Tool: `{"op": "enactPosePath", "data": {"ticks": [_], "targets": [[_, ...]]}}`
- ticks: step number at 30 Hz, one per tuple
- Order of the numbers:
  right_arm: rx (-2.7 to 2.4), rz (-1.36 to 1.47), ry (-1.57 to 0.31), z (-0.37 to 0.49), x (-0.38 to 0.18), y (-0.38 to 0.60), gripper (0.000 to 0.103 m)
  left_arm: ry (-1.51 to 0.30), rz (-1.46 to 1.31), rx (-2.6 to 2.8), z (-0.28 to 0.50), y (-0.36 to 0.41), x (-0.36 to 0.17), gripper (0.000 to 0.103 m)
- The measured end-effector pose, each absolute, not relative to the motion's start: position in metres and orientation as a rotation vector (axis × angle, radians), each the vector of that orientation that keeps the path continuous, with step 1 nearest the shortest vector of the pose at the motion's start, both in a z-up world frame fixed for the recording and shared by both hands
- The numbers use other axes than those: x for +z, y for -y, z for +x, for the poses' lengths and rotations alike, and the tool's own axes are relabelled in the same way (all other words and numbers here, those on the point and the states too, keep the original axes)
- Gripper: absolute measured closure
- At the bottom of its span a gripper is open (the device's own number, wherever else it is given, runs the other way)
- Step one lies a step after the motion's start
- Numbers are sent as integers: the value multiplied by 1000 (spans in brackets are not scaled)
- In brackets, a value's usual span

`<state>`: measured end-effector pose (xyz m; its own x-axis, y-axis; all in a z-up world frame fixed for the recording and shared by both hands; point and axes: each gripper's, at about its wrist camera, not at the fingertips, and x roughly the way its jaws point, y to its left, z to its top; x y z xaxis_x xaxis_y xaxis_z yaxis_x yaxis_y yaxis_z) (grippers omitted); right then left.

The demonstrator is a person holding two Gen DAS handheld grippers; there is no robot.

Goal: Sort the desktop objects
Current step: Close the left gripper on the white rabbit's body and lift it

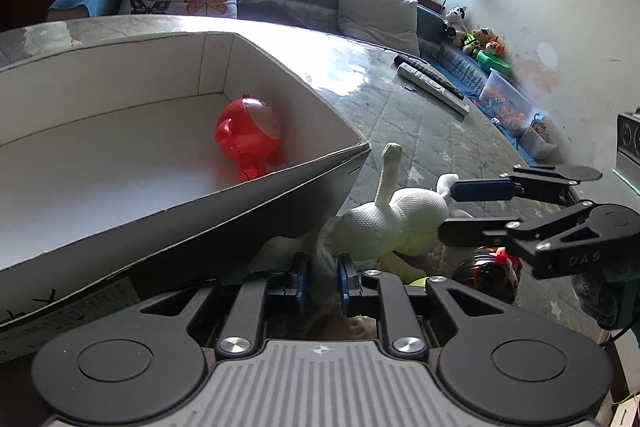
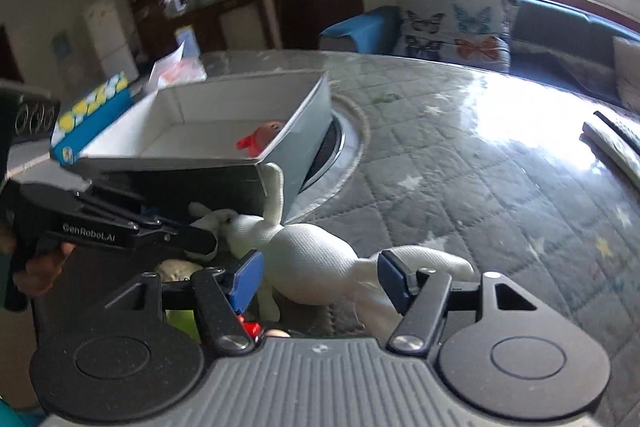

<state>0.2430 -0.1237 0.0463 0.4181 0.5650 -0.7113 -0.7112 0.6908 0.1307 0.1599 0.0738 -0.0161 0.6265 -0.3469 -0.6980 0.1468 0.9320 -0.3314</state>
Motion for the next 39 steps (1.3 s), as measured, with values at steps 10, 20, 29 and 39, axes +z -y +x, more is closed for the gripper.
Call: {"op": "enactPosePath", "data": {"ticks": [10,20,29,39], "targets": [[855,-447,-795,245,43,88,37,-851,-264,-311,164,-74,-20,86],[889,-591,-769,236,36,64,38,-860,-264,-300,165,-73,-22,86],[847,-562,-751,228,42,71,52,-807,-277,-312,157,-75,-5,89],[823,-545,-567,200,90,64,52,-669,-297,-295,140,-88,40,90]]}}
